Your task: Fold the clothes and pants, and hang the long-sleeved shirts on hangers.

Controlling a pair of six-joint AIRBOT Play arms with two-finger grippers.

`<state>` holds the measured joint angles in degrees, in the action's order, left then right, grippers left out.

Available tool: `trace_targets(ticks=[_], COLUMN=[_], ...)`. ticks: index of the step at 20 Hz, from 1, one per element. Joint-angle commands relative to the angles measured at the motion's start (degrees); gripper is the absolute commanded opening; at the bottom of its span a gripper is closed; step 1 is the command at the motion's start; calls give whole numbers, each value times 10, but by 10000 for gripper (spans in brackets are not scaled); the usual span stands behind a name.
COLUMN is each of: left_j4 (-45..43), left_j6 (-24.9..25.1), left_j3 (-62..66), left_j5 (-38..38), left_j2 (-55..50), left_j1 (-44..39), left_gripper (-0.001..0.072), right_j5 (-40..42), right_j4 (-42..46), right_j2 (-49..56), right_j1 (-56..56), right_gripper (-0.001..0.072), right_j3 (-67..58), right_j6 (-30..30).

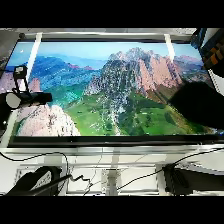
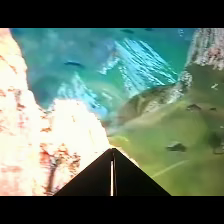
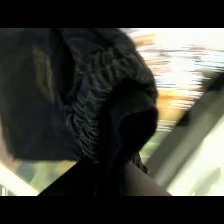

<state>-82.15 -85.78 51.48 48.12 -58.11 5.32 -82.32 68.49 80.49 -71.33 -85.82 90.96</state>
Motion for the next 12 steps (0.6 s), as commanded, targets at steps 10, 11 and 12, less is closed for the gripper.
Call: trace_targets(ticks=[10, 11, 12], left_j4=[47, 47, 47], left_j6=[-6, -6, -6], left_j3=[0, 0, 0], left_j5=[6, 6, 6], left_j2=[-10, -10, -10], left_j1=[1, 1, 1], left_gripper=[14, 15, 14], right_j5=[-39, -39, -36], right_j4=[123, 122, 113], right_j2=[-50, -50, -50], right_j1=[-62, -61, -61], right_gripper=[684, 682, 656], right_j3=[19, 19, 19], right_j6=[111, 111, 111])
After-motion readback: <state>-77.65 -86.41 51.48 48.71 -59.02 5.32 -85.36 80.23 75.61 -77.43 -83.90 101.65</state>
